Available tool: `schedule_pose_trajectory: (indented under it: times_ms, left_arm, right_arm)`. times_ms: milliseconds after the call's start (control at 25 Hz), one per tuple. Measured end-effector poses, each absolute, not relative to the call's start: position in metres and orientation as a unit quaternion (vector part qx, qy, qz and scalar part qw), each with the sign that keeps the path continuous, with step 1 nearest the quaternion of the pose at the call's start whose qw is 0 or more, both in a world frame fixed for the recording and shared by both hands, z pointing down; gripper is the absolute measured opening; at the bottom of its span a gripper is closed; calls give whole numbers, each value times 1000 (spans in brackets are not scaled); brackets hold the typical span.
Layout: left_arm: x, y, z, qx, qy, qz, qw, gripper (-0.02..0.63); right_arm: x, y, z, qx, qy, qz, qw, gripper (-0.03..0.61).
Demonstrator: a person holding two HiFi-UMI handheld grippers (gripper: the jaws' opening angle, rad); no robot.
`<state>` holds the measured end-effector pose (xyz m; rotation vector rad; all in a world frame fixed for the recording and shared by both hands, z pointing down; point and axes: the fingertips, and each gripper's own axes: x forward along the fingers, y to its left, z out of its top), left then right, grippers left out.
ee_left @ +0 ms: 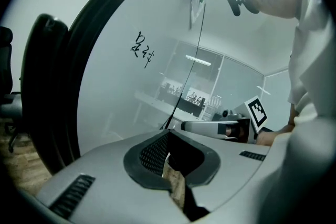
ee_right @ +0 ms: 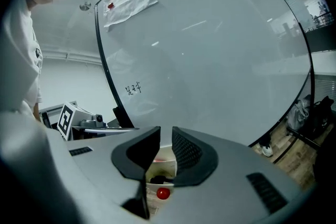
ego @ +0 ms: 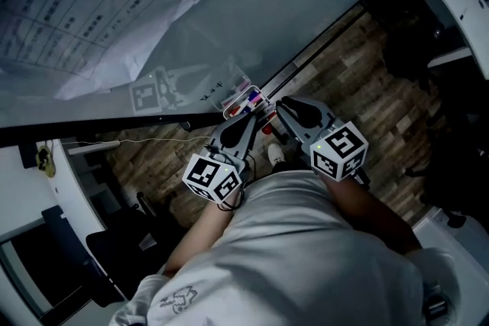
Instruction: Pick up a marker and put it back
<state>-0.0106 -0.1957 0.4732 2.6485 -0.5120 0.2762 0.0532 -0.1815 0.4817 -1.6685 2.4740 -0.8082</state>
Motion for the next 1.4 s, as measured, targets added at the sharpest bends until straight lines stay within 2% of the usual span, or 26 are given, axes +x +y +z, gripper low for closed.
schedule_pose_trajectory:
  times_ms: [880,1400]
  left_arm:
    - [-35,-180,385,981,-148,17,127,5]
    - [-72,-159,387,981,-145,1,130,5]
  right_arm:
    - [18,-160,392,-555,820,-136,27,12]
    - [-23,-122,397,-568,813,-129,13,12]
